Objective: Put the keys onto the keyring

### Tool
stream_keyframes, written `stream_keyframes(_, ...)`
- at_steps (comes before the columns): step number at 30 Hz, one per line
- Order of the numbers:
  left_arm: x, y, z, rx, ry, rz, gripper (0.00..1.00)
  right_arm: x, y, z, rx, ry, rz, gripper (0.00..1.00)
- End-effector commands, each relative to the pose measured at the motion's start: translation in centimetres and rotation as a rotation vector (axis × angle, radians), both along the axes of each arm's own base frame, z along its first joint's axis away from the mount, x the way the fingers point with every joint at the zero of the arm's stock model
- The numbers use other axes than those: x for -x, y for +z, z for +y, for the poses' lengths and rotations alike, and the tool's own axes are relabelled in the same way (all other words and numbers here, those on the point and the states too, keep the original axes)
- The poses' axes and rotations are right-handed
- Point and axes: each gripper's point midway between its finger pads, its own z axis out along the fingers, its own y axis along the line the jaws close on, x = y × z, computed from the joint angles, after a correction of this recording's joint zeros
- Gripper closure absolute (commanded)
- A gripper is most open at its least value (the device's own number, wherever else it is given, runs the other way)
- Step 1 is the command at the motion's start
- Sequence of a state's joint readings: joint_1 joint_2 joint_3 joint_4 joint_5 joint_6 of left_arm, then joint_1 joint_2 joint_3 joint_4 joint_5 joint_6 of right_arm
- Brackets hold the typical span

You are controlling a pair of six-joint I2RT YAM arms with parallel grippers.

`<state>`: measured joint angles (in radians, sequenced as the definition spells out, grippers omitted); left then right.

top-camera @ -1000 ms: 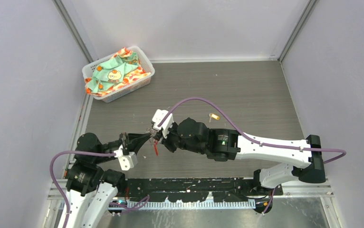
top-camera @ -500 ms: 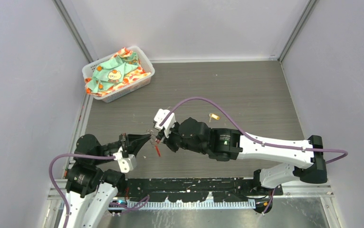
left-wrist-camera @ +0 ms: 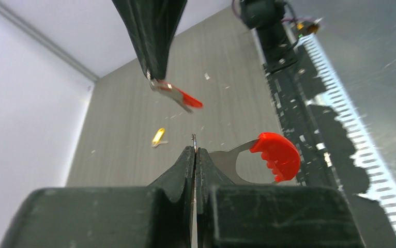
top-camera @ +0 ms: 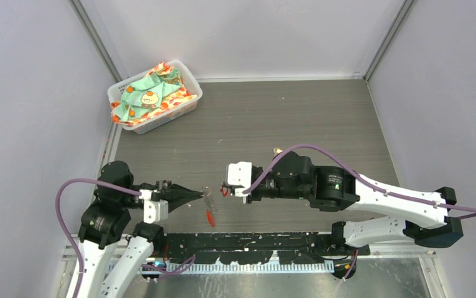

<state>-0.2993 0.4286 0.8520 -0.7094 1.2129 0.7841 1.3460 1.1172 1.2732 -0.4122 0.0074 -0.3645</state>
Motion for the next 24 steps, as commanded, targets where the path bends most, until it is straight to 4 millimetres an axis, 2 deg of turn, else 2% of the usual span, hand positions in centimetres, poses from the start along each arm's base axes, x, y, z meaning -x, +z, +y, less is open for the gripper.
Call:
stream_keyframes(1, 3.1, 1.4, -0.4, 0.031, -0.159, 0.114, 1.0, 1.6, -0.8, 0.4, 0.091, 0.18, -0.119, 0.99)
stream_keyframes(11, 4.2, 0.9, -0.6, 0.04, -0.238, 0.243, 1.0, 2.9, -0.3, 1.0, 0.152, 0.327, -0.181, 0.99)
stream_keyframes(18, 3.6, -0.1, -0.8, 0.027, -0.224, 0.307, 1.0, 3.0, -0.2, 2.7, 0.152, 0.348, -0.164, 0.99)
stream_keyframes(24, 3.2, -0.5, -0.8, 0.018, -0.203, 0.319, 1.0, 2.6, -0.4, 3.4, 0.164, 0.341, -0.163, 0.99)
